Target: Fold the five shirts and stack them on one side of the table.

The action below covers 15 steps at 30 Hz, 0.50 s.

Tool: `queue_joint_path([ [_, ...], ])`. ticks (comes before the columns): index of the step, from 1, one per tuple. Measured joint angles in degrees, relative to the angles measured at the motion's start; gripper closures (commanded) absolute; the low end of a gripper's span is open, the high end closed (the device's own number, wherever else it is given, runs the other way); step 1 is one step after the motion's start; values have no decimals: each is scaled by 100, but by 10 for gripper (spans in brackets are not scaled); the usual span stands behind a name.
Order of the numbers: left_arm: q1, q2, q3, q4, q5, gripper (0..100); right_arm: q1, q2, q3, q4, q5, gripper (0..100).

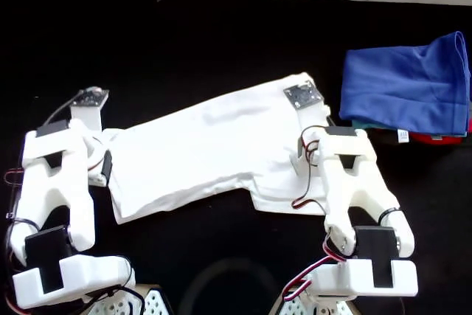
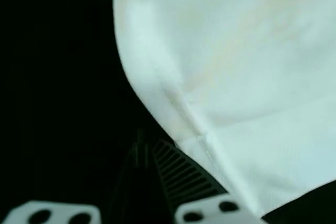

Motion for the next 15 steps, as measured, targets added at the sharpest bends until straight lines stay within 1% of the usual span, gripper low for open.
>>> queue_joint_path([
  [5,-9,0,-615,923,18,991,-176,-1055,114,510,-9,992],
  [9,35,-79,-949,1556,281,991,-404,-2347,457,782,-158,992],
  [12,360,-492,-932,1758,457,991,-527,-3156,932,870,-158,992],
  [15,862,-1108,-589,1741,545,991,-571,-3613,1442,870,-158,989],
])
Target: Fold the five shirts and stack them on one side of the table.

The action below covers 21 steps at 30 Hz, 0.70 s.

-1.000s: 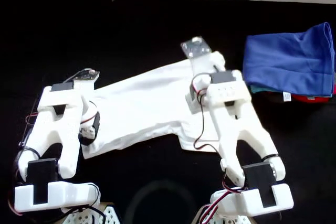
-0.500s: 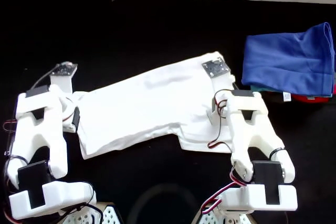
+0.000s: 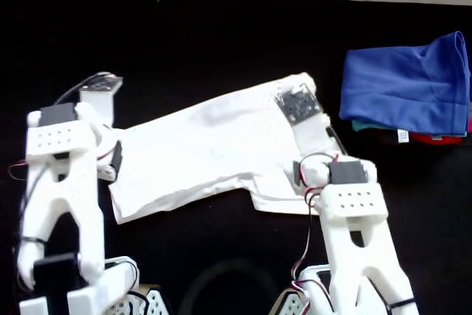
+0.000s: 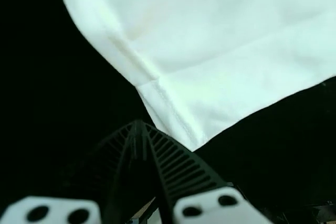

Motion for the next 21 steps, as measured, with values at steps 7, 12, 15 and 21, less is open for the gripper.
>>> queue_joint_path([
  [7,527,-211,1345,-1284,35,991,-9,-97,387,-53,0,989],
  [12,536,457,1609,-1547,246,991,-26,457,404,-580,0,990],
  [15,527,633,1600,-1556,273,991,-26,1213,404,-800,0,991],
  [21,-9,695,1609,-1565,-123,991,-26,2233,246,-888,44,991],
])
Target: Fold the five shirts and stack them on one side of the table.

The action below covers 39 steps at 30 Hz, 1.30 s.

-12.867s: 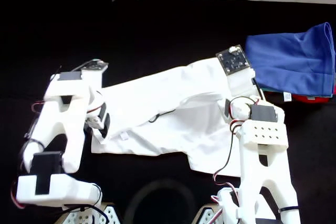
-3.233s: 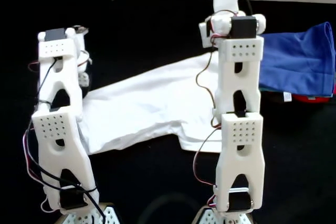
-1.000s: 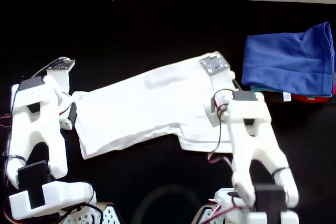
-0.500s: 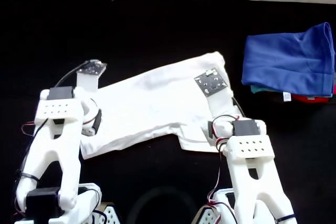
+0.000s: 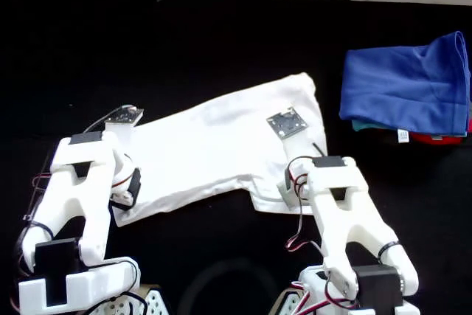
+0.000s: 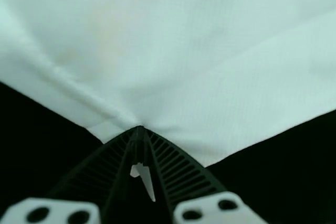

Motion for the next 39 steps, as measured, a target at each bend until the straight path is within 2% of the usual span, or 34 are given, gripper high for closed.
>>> queue_joint_path([
  [5,-527,9,0,0,-448,991,299,176,-105,0,554,991],
  [11,-607,9,0,0,-510,991,879,176,-237,79,844,991],
  [15,-598,9,-105,404,-510,991,923,-246,-255,457,844,991],
  [20,-413,9,-448,897,-308,991,413,-1749,-255,1319,879,960],
  [24,-202,-308,-492,1020,-123,991,-44,-2611,-255,2084,879,774],
  [26,-9,-651,-492,1187,-9,991,-202,-2620,-255,2259,941,724],
  [32,642,-1582,-492,1442,290,991,-580,-1785,-255,2356,1697,723],
  [39,668,-1160,-492,1442,325,991,-624,-835,-255,2198,2734,722],
])
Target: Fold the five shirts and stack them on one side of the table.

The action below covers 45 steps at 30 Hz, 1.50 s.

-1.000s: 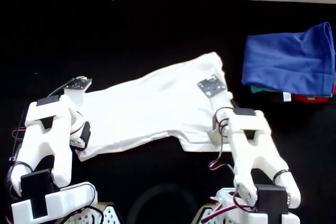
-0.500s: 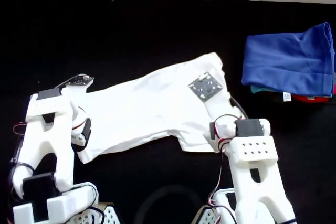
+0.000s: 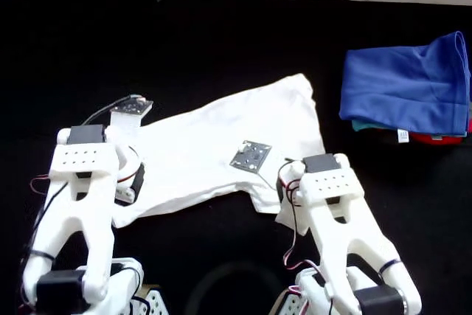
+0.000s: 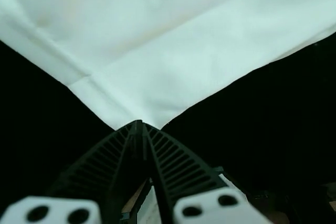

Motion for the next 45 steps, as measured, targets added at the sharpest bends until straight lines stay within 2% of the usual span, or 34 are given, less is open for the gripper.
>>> queue_joint_path([
  [5,-18,651,0,-185,0,991,0,88,0,-404,246,722],
  [13,-220,756,0,-378,0,991,0,123,-325,-730,255,731],
  [15,-255,756,0,-378,0,991,0,132,-325,-1029,132,808],
  [17,-255,756,0,-378,0,991,0,141,-325,-1275,-237,965],
  [18,-255,756,0,-378,0,991,0,185,-325,-1371,-448,998],
  [20,-255,756,0,-378,0,991,0,352,-325,-1512,-782,967],
  [22,-255,756,0,-378,0,991,0,571,-325,-1591,-923,995],
  [30,-255,756,0,-378,0,991,9,1486,-422,-1653,-993,992],
  [40,-255,756,0,-378,0,991,0,70,-422,-633,-1011,985],
  [42,-255,756,0,-378,0,991,0,-44,-422,-510,-1011,928],
  [45,-255,756,0,-378,0,991,0,-18,-422,-316,-1011,774],
])
